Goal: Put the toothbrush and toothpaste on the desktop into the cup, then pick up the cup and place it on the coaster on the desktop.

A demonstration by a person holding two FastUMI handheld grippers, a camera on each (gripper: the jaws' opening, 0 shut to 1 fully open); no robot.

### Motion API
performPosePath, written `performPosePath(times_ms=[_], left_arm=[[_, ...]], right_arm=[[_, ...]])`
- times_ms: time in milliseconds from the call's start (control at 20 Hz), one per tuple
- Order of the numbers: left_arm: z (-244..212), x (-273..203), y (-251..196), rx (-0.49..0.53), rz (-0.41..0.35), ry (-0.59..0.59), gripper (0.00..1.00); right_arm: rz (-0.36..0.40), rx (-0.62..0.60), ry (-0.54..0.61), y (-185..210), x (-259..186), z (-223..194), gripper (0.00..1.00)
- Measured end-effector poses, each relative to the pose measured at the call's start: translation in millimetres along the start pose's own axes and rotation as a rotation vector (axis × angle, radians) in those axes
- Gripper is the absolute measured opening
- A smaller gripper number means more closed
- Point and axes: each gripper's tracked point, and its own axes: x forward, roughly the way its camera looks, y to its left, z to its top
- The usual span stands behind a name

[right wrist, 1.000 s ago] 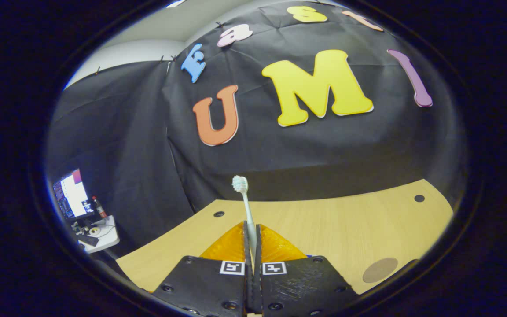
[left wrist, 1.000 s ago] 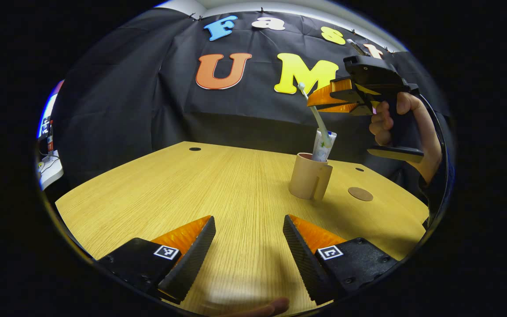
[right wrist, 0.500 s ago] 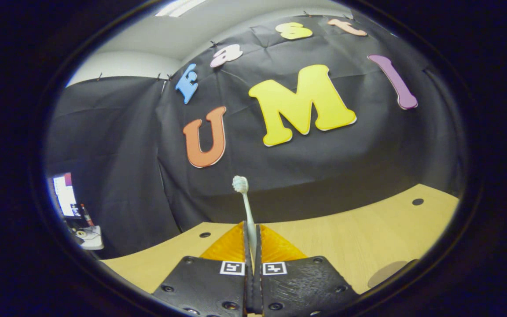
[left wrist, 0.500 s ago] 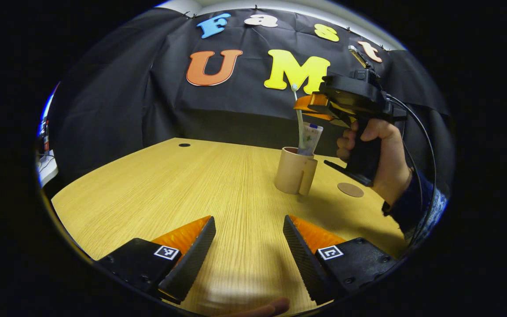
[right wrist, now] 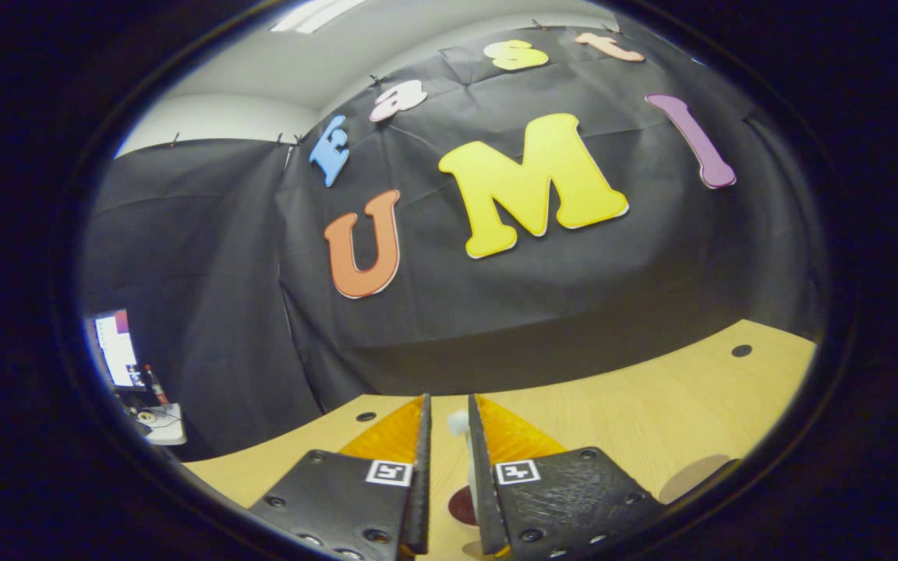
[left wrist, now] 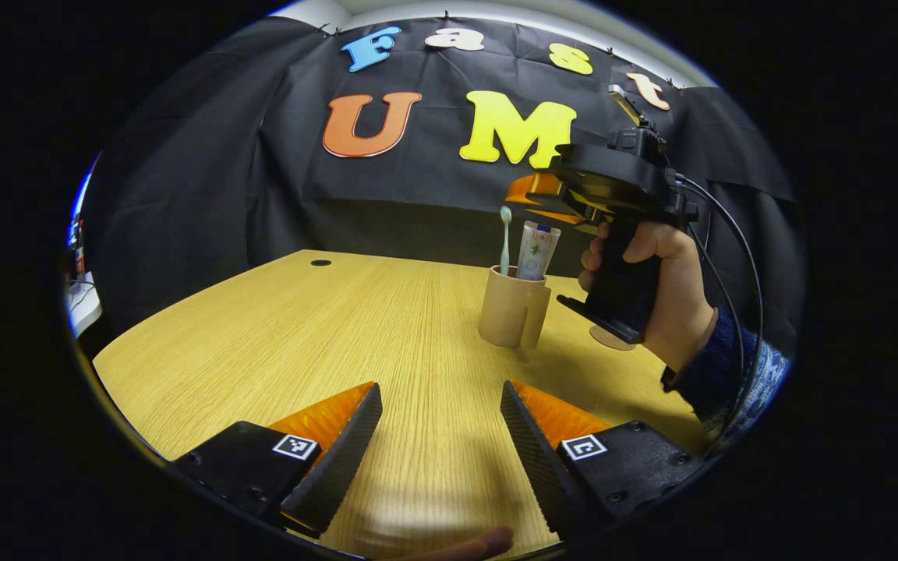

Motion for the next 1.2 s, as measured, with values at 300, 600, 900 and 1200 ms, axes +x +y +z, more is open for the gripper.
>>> performPosePath(times_ms=[300, 600, 900, 1200], left_arm=[[14.9, 0.3, -8.5, 0.008, 0.000, -0.015, 0.98], [47.7, 10.3, -21.6, 0.055, 0.019, -0.046, 0.98], [95.9, 35.7, -35.1, 0.018, 0.044, -0.053, 0.98], [141.6, 73.4, -54.3, 0.072, 0.057, 0.008, 0.97]], right_arm=[[0.014, -0.091, -0.012, -1.4, -31.6, 8.4, 0.82], [-0.065, -0.181, -0.063, -33.2, -92.0, 27.9, 0.95], [-0.147, -0.258, -0.120, -84.0, -172.7, 41.7, 0.95], [-0.221, -0.322, -0.108, -130.8, -230.4, 40.1, 0.92]])
